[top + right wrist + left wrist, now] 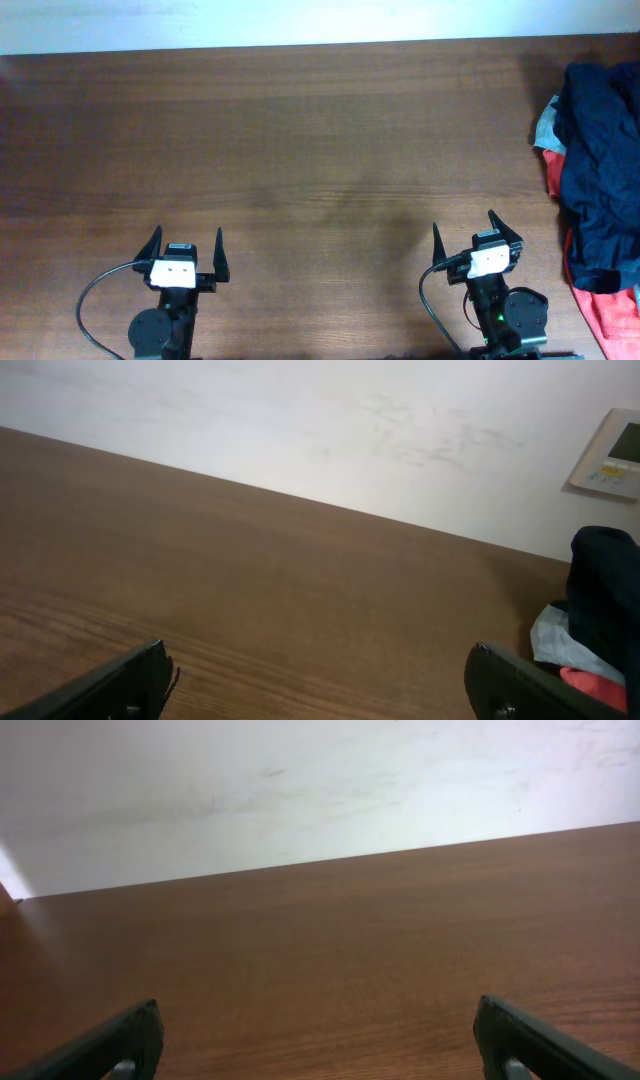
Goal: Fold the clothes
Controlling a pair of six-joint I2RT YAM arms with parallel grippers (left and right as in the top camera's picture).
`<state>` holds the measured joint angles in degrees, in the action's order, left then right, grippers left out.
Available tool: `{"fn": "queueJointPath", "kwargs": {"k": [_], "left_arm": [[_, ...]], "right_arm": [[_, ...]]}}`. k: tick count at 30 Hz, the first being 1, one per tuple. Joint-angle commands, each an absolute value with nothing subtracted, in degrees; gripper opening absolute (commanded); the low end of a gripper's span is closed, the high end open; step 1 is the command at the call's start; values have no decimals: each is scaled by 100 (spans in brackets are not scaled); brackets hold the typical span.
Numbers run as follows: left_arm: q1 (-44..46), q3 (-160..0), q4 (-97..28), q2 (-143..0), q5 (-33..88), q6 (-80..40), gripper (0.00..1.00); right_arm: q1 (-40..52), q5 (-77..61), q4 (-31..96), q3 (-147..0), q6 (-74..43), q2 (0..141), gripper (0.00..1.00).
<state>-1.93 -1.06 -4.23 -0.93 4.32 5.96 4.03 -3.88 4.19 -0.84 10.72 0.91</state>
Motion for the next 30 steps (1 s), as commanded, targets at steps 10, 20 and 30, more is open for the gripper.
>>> {"fn": "queueJointPath", "kwargs": {"k": [10, 20, 30], "left_arm": [[-165, -49, -408, -34, 471, 604, 99], [-165, -49, -408, -34, 471, 604, 99], [-165, -49, -408, -34, 471, 604, 99]], "right_arm": [[449, -838, -425, -45, 318, 40, 98], [449, -454, -54, -2171, 248, 576, 98], [443, -303, 1629, -5905, 311, 3662, 99]]}}
